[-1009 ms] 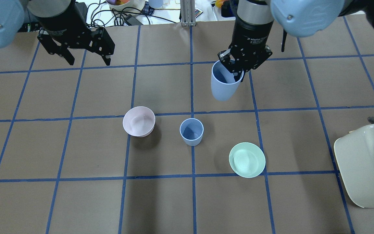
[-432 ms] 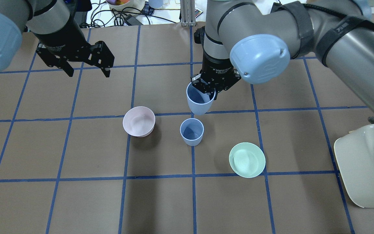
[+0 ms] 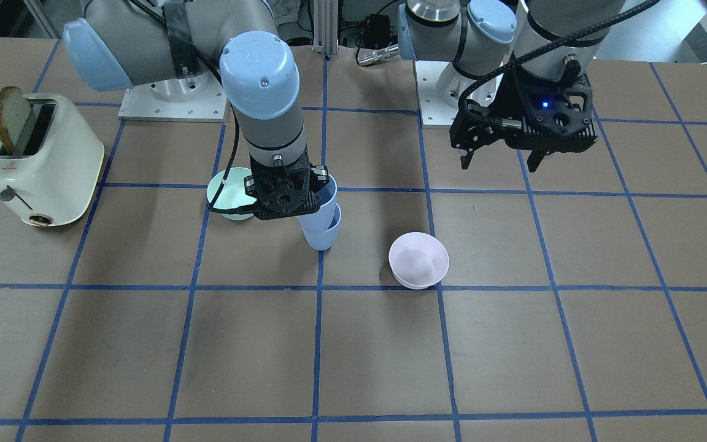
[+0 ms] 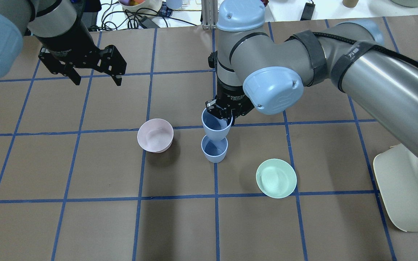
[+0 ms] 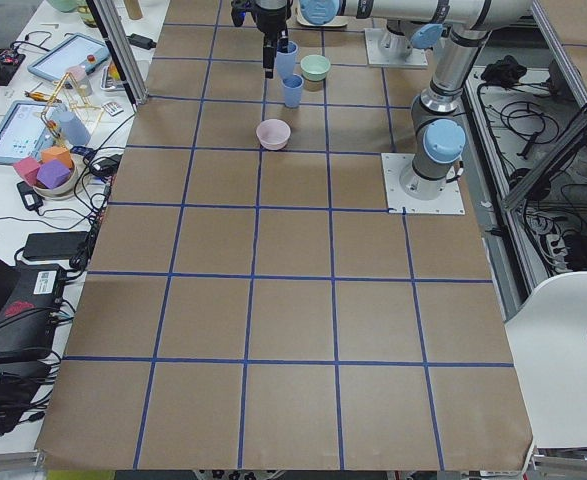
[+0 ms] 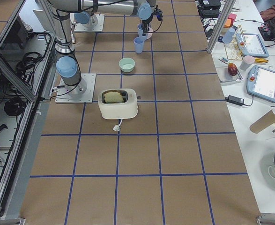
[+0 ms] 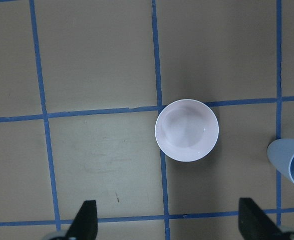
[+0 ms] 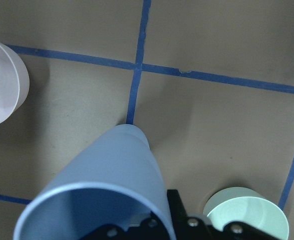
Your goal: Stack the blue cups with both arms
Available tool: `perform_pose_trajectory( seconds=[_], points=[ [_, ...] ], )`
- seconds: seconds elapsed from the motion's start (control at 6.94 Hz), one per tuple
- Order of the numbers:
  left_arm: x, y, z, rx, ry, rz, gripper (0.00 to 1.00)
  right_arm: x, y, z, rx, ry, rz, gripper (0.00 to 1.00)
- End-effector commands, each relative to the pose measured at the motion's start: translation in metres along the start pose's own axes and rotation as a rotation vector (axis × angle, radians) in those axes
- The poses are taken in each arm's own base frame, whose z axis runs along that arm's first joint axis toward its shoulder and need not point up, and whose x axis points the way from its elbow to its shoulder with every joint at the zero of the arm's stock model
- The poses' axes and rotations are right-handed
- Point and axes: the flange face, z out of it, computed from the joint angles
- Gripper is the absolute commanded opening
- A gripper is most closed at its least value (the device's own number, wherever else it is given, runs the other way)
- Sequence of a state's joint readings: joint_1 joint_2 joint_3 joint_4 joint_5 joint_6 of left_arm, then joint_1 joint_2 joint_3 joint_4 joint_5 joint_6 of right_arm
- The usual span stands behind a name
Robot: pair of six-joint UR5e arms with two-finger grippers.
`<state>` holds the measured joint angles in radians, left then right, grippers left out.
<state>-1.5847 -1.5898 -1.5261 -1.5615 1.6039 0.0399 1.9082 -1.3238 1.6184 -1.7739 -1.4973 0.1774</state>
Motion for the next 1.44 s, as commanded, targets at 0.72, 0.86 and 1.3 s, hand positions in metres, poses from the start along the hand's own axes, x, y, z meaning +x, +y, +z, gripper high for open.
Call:
perform_pose_trajectory(
  seconds=[0.72, 0.86, 1.3],
  points=[
    [0.001, 0.001, -0.002, 0.003, -0.001, 0.001, 1.00, -0.009, 0.010, 0.021, -0.039, 0.010, -0.003, 0.33],
    [0.001, 0.001, -0.002, 0.003, -0.001, 0.001, 1.00, -0.008, 0.009, 0.019, -0.035, 0.009, 0.000, 0.96],
    [0.001, 0.001, -0.002, 0.003, -0.001, 0.001, 1.00, 0.004, -0.004, -0.022, 0.061, 0.013, 0.005, 1.00]
  ],
)
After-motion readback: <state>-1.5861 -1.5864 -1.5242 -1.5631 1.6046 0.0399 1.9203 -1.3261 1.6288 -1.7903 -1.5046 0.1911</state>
